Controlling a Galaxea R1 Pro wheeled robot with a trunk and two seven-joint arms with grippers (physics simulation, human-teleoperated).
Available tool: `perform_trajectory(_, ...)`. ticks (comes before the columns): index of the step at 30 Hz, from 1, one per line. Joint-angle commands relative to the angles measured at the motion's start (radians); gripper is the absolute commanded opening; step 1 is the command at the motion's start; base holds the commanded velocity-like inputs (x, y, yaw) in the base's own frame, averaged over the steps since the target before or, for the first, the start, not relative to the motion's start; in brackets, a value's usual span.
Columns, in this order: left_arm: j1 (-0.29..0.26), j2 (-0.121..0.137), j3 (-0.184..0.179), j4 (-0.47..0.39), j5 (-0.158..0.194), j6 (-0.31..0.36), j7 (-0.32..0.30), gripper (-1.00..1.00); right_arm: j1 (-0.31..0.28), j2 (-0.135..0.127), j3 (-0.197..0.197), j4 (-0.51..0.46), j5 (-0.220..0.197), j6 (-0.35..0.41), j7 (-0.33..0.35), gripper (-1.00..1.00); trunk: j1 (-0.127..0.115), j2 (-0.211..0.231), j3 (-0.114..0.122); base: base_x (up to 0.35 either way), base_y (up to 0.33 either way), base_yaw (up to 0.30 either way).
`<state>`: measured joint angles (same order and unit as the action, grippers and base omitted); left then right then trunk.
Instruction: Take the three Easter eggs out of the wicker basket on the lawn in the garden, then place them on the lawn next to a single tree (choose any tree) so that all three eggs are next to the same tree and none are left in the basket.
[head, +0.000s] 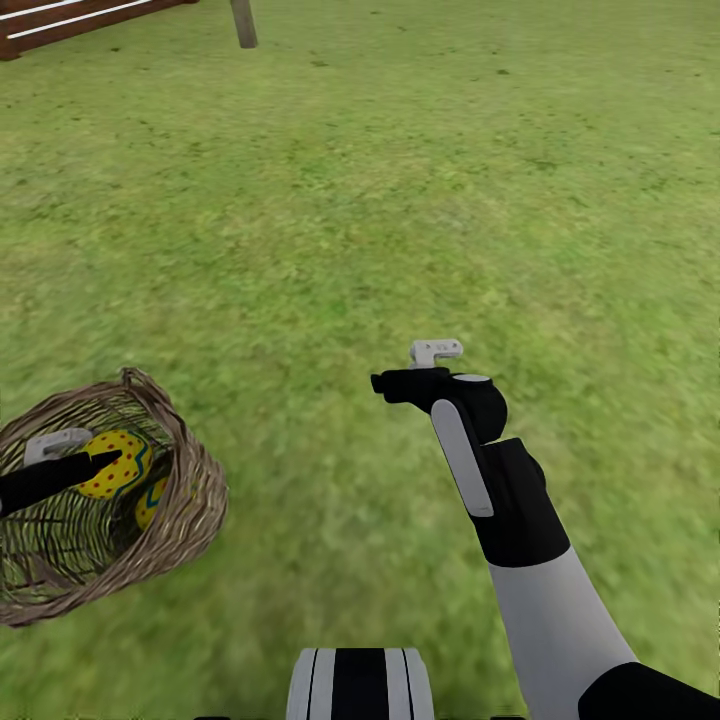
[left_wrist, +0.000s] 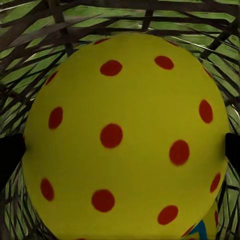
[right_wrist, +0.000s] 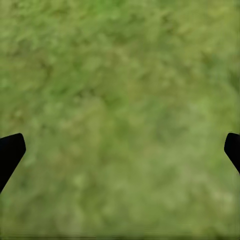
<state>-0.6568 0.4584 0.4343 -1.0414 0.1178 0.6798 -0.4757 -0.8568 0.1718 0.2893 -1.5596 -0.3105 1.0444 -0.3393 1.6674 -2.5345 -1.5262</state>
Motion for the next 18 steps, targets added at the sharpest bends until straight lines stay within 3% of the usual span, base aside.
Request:
perform_trajectory(1, -0.001, 0.0, 0.001, -0.001, 0.01, 0.008, 0.0, -1.0, -0.001, 0.0, 0.001, -0.001, -0.01, 0.003, -0.01, 1.0, 0.0, 0.0, -0.001, -0.055, 0.0, 0.0)
perform_trajectory(18, -0.001, 0.0, 0.001, -0.002, 0.009, 0.006, 0.001, -1.0, -0.001, 0.0, -0.001, 0.002, -0.01, 0.003, -0.01, 1.0, 0.0, 0.0, -0.001, -0.106, 0.0, 0.0)
